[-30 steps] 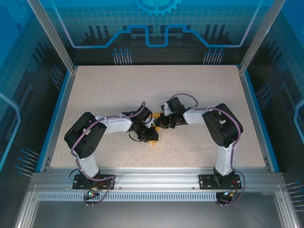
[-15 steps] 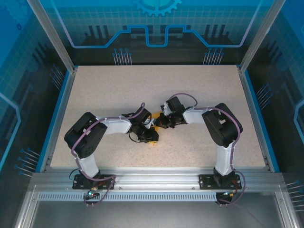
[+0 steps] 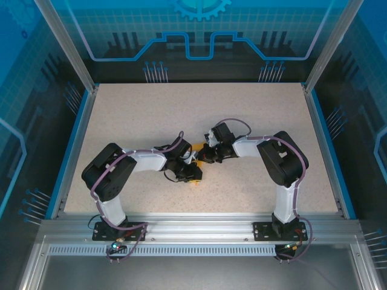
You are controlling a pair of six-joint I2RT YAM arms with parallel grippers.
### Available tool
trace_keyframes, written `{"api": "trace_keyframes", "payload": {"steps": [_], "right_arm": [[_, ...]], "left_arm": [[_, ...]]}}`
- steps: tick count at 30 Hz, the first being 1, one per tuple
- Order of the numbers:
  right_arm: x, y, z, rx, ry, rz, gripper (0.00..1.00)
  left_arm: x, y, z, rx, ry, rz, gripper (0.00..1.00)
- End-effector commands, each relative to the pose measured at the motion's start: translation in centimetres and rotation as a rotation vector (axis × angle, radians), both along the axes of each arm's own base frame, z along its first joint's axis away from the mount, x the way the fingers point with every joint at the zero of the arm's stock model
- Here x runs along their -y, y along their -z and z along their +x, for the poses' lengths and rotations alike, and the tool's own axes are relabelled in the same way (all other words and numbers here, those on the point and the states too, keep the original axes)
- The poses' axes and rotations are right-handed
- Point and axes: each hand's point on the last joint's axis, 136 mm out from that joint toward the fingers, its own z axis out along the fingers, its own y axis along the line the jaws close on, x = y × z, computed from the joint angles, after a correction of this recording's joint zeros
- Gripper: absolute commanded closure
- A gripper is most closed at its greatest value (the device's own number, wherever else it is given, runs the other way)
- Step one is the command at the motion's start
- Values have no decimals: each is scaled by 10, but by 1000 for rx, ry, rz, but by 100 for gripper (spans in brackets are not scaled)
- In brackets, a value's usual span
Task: Fold a paper plane with a square sheet of paper (fold left side to right side)
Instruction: Fold the wing for the fifth time at the center of the table.
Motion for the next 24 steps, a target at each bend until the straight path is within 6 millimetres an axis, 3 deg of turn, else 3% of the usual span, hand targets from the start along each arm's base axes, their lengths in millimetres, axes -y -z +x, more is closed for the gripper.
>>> {"api": "trace_keyframes", "payload": {"steps": [1,11,24], "right_arm": [[25,47,-20,-103,21,-159,100],[26,48,-20,-106,25,-162,100],[26,49,-21,-110,21,-161,100]], "left_arm": [[-14,18,-37,-133,16,58,79],[-19,15,-52,-146,22,60,78],[-17,12,-54,-139,34,48,76]]}}
